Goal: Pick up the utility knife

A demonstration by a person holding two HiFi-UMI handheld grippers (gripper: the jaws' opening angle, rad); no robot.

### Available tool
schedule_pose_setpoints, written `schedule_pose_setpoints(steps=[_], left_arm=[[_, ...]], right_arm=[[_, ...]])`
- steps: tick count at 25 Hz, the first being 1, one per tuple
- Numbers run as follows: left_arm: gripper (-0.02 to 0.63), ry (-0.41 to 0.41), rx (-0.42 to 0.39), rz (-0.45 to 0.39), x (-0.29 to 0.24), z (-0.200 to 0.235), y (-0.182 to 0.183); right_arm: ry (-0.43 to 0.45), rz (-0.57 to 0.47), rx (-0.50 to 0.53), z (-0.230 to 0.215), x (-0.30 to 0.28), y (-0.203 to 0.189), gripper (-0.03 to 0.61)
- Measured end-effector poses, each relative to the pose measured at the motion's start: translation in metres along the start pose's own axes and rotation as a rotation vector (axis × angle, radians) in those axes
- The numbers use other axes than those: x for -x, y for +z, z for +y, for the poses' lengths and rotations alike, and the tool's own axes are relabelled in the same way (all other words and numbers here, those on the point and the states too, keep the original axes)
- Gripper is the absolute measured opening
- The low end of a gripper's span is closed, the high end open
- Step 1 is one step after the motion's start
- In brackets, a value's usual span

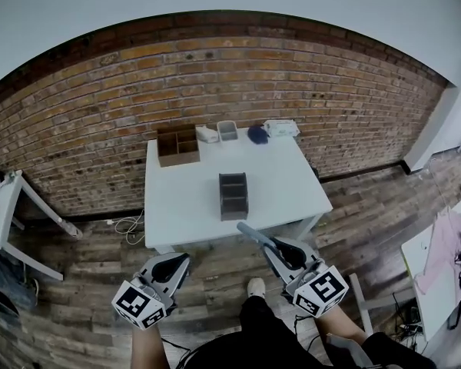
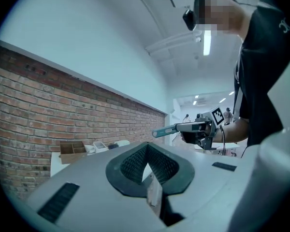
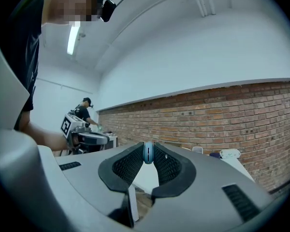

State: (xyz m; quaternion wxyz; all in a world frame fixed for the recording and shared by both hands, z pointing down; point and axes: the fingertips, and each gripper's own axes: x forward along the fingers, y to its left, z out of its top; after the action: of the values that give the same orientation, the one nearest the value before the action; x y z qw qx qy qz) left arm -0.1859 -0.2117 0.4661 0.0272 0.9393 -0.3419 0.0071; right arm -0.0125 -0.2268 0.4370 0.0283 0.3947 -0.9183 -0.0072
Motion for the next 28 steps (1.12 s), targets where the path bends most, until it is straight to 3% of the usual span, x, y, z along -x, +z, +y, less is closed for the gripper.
schedule_pose_setpoints(steps=[7, 17, 21, 28], left_arm=[[-0.011, -0.030, 0.007, -0.014, 0.034, -0.039, 0.004], [-0.011, -0.050, -0.027, -0.021, 0.039, -0.111, 0.020], [-0.011, -0.065, 0.000, -0.075, 0.039, -0.162, 0.033], [-0.011, -0.060, -0.027, -0.010, 0.040, -0.252, 0.019]], right_arm=[[-0.050, 0.023, 0.003, 0.047, 0.048, 0.007, 0.067], [-0.052, -0.026, 0.038, 0.069, 0.122, 0.028, 0.066], [-0.049, -0.037, 0.039, 0.072, 0.173, 0.029, 0.066], [-0.050, -0.070, -0.020, 0.080, 0.265, 0.017, 0.066]])
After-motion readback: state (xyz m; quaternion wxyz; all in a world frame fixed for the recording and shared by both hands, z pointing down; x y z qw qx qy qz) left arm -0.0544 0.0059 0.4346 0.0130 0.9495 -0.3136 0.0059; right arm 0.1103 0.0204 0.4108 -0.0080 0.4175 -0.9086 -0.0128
